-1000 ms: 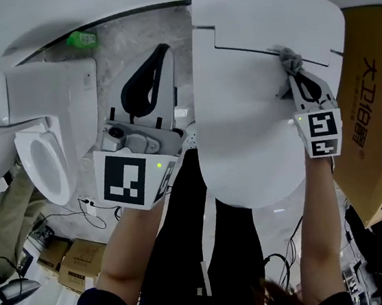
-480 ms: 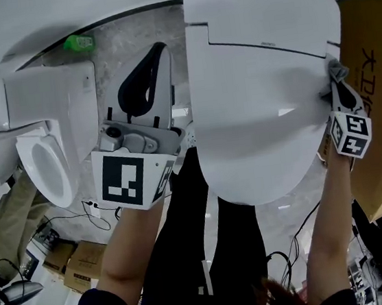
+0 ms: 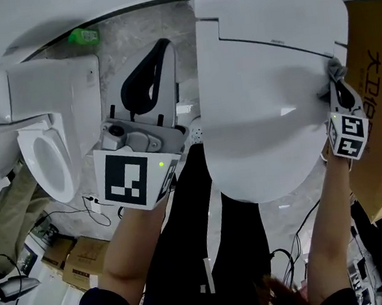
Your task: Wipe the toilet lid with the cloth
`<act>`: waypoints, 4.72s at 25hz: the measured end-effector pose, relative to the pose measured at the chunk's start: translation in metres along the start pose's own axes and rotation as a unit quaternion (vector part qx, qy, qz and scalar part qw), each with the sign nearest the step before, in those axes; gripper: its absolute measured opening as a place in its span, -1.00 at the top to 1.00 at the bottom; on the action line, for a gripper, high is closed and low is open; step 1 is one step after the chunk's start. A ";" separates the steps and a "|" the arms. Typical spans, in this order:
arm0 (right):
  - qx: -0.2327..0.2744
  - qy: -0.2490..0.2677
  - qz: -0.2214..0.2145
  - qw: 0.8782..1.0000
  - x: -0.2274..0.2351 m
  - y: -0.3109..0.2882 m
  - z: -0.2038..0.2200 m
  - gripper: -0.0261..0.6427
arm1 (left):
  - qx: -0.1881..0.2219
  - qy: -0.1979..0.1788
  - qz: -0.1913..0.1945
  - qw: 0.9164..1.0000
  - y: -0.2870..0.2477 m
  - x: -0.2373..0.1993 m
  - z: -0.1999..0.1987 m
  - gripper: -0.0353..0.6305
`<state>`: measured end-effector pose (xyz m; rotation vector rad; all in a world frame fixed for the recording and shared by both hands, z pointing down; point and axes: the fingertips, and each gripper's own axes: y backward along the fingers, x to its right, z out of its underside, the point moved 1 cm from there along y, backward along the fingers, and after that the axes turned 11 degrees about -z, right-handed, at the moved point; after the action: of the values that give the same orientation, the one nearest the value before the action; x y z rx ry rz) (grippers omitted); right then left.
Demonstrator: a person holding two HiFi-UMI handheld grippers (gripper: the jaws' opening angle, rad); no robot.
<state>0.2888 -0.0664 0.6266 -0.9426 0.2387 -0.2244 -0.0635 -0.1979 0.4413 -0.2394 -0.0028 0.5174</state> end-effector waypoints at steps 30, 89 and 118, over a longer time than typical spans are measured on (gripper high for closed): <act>0.041 0.115 -0.343 0.931 -0.307 -0.048 -0.136 0.82 | -0.004 0.006 -0.012 1.000 0.013 -0.007 0.006 0.83; 0.051 0.023 -0.242 0.969 -0.255 -0.025 -0.092 0.82 | -0.002 0.005 -0.011 1.000 0.029 0.006 0.010 0.83; 0.061 0.071 -0.222 0.971 -0.204 -0.006 -0.044 0.82 | -0.009 -0.002 0.005 1.000 0.028 0.004 0.022 0.83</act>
<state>0.0817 -0.0440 0.6279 -0.8499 0.1406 -0.7130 -0.0747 -0.1675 0.4560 -0.2571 -0.0097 0.5288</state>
